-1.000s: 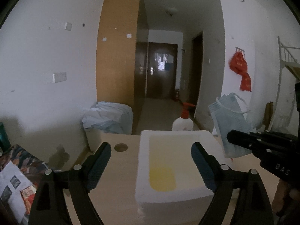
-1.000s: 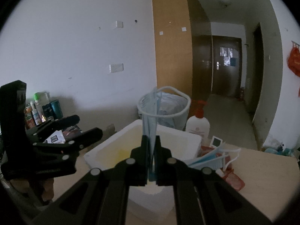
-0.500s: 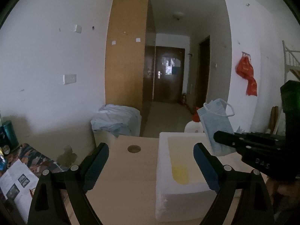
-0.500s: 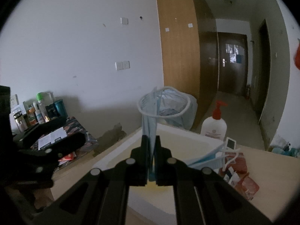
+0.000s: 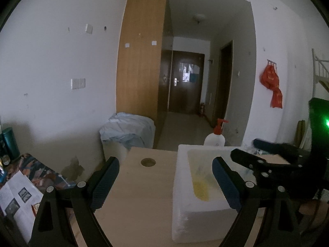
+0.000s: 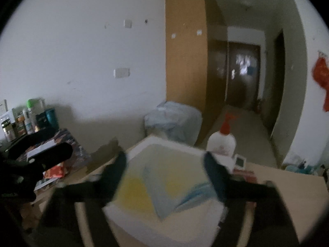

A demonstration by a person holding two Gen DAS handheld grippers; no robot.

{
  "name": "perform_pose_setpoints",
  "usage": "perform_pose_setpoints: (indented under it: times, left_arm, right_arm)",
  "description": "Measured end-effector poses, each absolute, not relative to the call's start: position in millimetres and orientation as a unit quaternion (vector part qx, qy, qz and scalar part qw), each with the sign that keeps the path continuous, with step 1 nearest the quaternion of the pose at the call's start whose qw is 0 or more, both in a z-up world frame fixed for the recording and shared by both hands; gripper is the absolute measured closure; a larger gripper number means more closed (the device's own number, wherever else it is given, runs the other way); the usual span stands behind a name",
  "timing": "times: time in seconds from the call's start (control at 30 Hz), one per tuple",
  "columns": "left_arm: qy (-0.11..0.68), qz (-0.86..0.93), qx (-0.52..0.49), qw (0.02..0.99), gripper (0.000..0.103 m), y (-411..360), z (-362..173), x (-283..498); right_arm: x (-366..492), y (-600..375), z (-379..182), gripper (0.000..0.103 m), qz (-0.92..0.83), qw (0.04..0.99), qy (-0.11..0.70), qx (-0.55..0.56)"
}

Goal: Organize soft objects
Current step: 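Lower the blue mask into the foam box and open the right tool, then withdraw both open tools from the foam box back toward the table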

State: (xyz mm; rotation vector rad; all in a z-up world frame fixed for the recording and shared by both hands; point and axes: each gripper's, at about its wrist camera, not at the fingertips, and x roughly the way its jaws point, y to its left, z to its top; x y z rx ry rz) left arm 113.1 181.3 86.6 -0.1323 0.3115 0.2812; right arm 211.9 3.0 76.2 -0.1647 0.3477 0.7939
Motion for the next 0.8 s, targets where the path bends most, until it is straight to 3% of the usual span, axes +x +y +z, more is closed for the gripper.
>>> perform_pose_setpoints:
  times: [0.5, 0.63, 0.8]
  left_arm:
    - [0.154, 0.131, -0.065, 0.977, 0.011, 172, 88, 109]
    - [0.150, 0.126, -0.063, 0.979, 0.002, 167, 90, 106]
    - [0.137, 0.119, -0.058, 0.982, 0.000, 155, 94, 101]
  right_arm:
    - [211, -14, 85, 0.015, 0.385, 0.904, 0.176, -0.061]
    - [207, -24, 90, 0.015, 0.378, 0.909, 0.172, -0.049]
    - [197, -47, 99, 0.004, 0.365, 0.916, 0.161, -0.034]
